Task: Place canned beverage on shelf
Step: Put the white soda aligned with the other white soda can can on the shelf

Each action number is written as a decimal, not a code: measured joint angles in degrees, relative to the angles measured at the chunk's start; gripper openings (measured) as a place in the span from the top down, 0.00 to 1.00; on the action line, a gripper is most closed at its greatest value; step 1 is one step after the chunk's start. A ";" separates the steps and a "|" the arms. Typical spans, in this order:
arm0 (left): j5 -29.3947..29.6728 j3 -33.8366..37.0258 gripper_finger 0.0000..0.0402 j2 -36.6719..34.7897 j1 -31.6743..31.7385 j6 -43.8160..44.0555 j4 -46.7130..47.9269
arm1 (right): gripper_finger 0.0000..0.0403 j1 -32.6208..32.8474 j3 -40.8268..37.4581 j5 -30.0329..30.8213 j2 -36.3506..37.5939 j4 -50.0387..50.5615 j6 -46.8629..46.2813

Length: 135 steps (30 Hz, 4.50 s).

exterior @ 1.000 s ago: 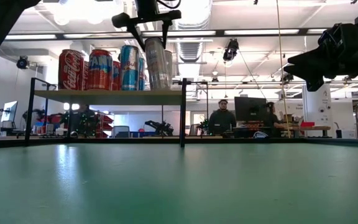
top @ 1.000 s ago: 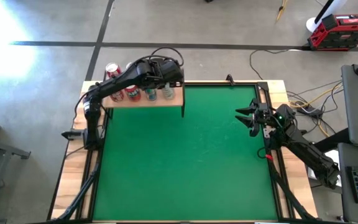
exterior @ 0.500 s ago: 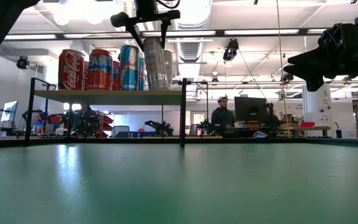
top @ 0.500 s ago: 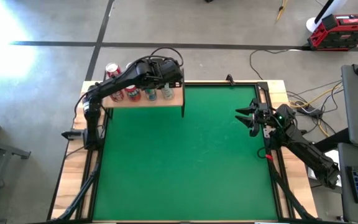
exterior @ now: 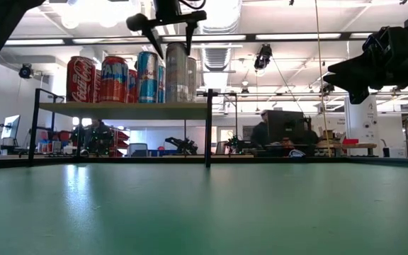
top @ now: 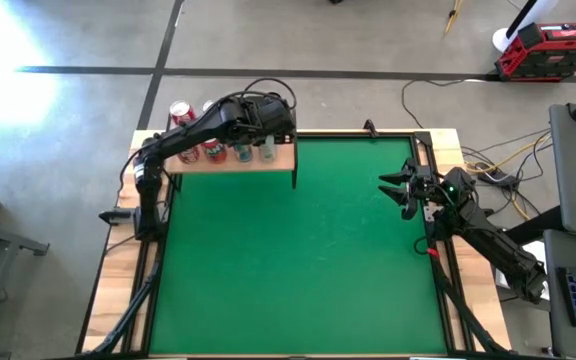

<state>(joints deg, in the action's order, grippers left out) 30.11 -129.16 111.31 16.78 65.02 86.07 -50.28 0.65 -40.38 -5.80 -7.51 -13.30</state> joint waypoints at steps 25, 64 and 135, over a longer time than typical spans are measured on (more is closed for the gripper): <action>-0.76 -0.05 0.11 0.04 -1.25 -13.34 0.52 | 0.60 0.00 0.00 0.00 0.00 0.00 0.00; 0.61 3.23 0.42 0.07 -1.25 -16.81 -1.56 | 0.60 -0.01 0.01 0.00 0.00 0.00 0.00; 1.16 3.30 0.16 0.00 -2.38 -2.75 -3.20 | 0.60 0.00 0.00 0.00 0.00 0.00 0.00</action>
<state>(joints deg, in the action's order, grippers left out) 31.26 -125.86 111.31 14.39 62.27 82.87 -50.28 0.64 -40.38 -5.80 -7.51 -13.30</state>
